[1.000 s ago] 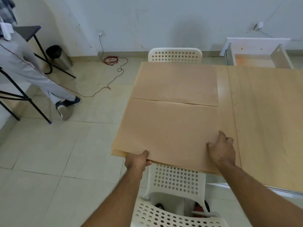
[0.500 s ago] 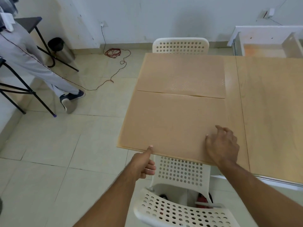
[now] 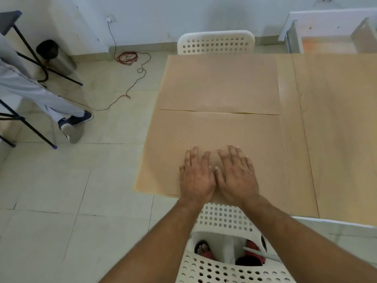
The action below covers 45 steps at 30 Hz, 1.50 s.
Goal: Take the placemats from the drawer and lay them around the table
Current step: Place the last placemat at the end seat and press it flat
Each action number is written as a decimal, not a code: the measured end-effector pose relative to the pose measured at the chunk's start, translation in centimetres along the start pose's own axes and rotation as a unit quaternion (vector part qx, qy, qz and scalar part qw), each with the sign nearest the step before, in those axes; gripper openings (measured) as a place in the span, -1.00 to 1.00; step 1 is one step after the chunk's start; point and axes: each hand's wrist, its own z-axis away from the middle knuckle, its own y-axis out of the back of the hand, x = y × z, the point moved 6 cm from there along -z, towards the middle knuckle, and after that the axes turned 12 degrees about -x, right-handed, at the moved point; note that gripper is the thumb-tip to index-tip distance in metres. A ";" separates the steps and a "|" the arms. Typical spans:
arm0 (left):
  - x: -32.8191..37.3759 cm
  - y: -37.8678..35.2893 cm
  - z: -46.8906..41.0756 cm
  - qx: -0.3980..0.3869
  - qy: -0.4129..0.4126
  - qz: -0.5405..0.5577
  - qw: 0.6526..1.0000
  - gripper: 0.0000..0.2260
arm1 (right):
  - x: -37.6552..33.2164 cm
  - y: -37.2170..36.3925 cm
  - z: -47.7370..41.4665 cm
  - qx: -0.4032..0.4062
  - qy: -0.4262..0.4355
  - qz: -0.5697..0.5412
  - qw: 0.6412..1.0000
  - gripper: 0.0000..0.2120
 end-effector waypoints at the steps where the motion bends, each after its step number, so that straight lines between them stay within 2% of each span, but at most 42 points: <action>1: 0.7 0.3 -0.6 0.001 -0.011 0.007 1.000 -0.43 | 1.3 0.8 -0.5 0.012 -0.021 -0.015 1.000 -0.40; 6: 5.6 0.5 -5.7 -0.033 -0.066 0.006 0.997 -0.51 | 8.3 5.6 -3.9 0.059 -0.116 -0.013 0.991 -0.34; 10: 9.5 0.0 -10.3 -0.072 -0.101 -0.001 0.992 -0.50 | 10.8 5.9 -6.8 0.027 -0.117 0.009 0.993 -0.29; 13: 10.4 -1.5 -12.1 -0.107 -0.096 -0.005 0.990 -0.48 | 11.6 5.1 -7.8 0.008 -0.109 0.025 0.994 -0.31; 18: 9.2 -3.0 -12.1 -0.072 -0.087 -0.045 0.993 -0.48 | 12.0 4.4 -7.5 0.033 -0.093 0.029 0.995 -0.32; 22: 9.5 -2.8 -12.1 -0.043 -0.087 -0.060 0.993 -0.47 | 11.3 2.6 -3.8 0.028 -0.080 0.020 0.996 -0.30; 28: 9.6 -2.8 -12.0 -0.040 -0.090 -0.058 0.993 -0.46 | 10.2 -1.8 3.2 0.025 -0.081 0.029 0.996 -0.28; 34: 9.6 -2.7 -11.8 -0.028 -0.105 -0.024 0.994 -0.52 | 9.3 -1.3 3.8 0.044 -0.082 0.021 0.995 -0.31; 37: 8.6 -1.3 -9.6 0.056 -0.091 0.019 0.994 -0.56 | 7.4 0.0 1.8 0.061 -0.059 -0.003 0.996 -0.35; 39: 7.1 -1.1 -6.9 0.090 -0.083 0.047 0.991 -0.59 | 6.0 -0.3 0.1 0.039 -0.044 -0.015 0.998 -0.36; 42: 3.9 -1.9 -3.1 0.053 -0.090 0.078 0.991 -0.56 | 5.0 -1.6 -0.8 0.009 -0.050 0.005 0.999 -0.36; 45: -0.3 -2.3 -1.5 -0.013 -0.075 0.005 0.997 -0.54 | 5.0 -1.8 -0.5 0.019 -0.064 0.034 0.997 -0.31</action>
